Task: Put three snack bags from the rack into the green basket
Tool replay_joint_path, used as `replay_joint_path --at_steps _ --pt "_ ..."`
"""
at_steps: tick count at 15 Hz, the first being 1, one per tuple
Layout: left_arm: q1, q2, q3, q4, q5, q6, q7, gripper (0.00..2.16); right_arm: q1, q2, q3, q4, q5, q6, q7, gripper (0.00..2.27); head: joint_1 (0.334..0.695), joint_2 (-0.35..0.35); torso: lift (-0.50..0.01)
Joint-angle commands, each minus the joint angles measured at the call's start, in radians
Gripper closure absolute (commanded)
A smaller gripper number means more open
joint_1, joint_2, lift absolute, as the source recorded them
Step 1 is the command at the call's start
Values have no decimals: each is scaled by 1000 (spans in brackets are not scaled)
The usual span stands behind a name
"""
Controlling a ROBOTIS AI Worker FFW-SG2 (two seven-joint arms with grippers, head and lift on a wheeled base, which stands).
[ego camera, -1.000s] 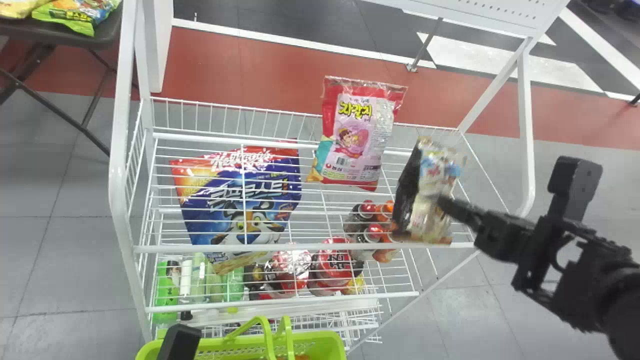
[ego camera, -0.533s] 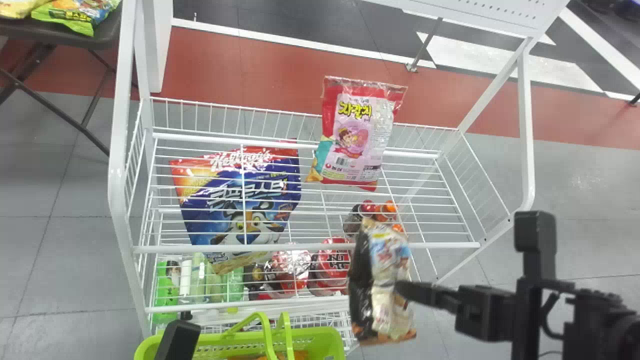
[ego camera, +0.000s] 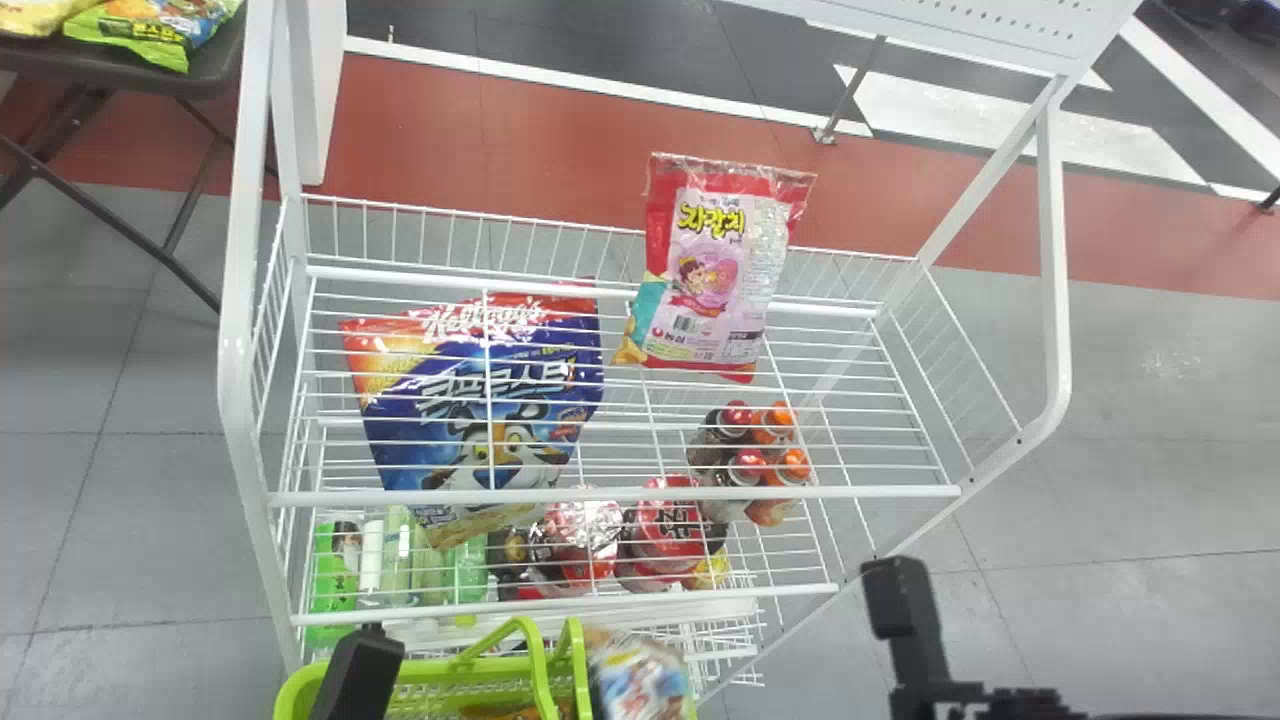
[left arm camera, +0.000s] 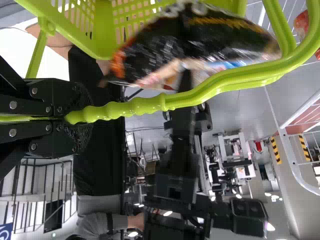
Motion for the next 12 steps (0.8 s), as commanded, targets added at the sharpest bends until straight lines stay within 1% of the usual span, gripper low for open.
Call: replay_joint_path --at_steps 1,4,6,7,8,9,10,12 --pt "0 -3 0 2 0 1 3 1632 30 -2 86 19 3 5 15 2250 695 -350 0" --pt "-6 -3 -2 12 5 1 -2 1636 36 -5 195 58 66 5 7 2250 695 -350 0" --pt "-6 -3 -2 11 6 1 -2 1636 30 -8 216 89 83 5 1 2246 695 -350 0" --pt "-6 -3 0 11 6 1 -2 1632 28 -8 214 94 81 5 -1 2145 695 -350 0" --pt "-6 -3 0 11 8 1 -2 1632 28 -8 207 92 80 5 -2 1720 695 -350 0" --pt "-6 -3 0 11 8 1 -2 1636 28 -8 191 88 75 5 -2 630 695 -350 0" --pt "-6 -3 1 11 6 1 -2 1632 28 -9 178 81 71 5 -2 -2 695 -350 0" --pt "-6 -3 3 11 6 1 -2 1632 28 -8 142 58 71 -12 -5 -2 695 -350 0"
